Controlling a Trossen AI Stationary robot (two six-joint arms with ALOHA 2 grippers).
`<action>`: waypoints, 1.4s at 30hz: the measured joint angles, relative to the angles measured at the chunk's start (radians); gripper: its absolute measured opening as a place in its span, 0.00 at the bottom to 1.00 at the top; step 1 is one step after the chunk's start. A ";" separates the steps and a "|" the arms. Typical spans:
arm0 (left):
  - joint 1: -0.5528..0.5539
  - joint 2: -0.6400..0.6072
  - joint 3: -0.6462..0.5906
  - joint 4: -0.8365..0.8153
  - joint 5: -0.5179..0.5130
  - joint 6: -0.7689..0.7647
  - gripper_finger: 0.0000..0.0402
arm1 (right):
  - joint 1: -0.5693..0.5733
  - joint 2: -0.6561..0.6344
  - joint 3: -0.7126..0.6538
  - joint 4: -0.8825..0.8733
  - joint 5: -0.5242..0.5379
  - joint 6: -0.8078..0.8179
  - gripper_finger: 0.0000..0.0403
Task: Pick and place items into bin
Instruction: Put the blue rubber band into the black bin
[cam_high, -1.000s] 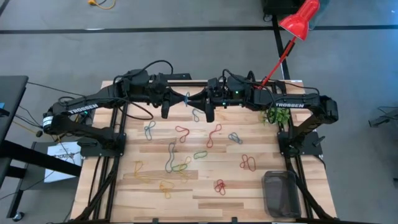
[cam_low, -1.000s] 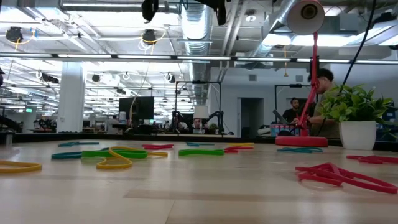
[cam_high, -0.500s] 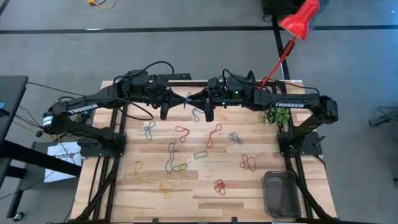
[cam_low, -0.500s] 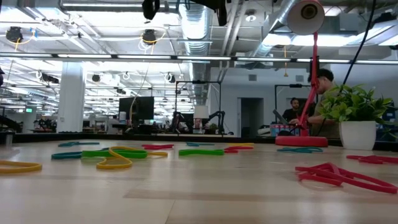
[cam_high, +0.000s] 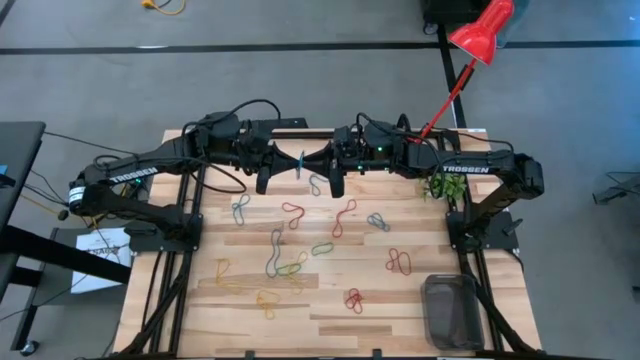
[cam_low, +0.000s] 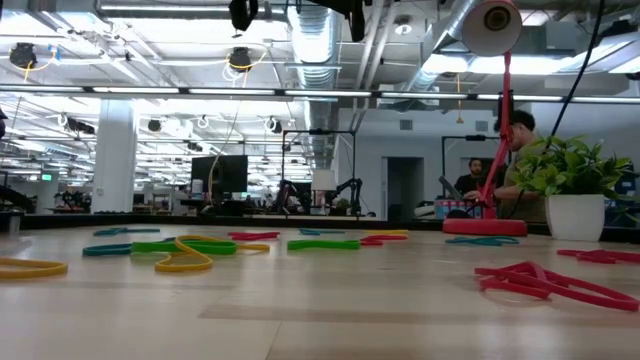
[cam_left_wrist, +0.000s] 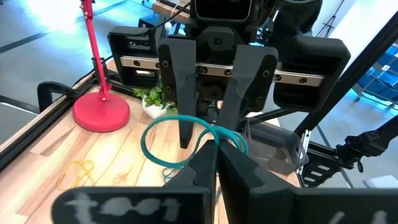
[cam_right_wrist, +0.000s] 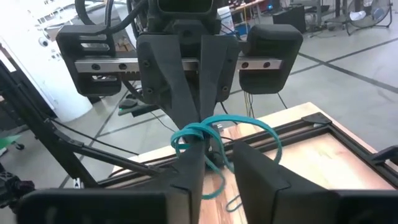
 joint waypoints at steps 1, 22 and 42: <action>0.000 0.000 0.000 0.000 0.000 0.000 0.00 | 0.000 0.000 0.000 0.000 -0.001 0.000 0.15; 0.000 0.000 0.000 0.001 -0.027 -0.006 0.00 | 0.000 0.000 0.000 0.000 -0.001 -0.018 0.01; 0.000 0.003 0.000 0.008 -0.028 -0.007 0.00 | -0.003 0.033 0.000 0.005 0.012 -0.025 0.24</action>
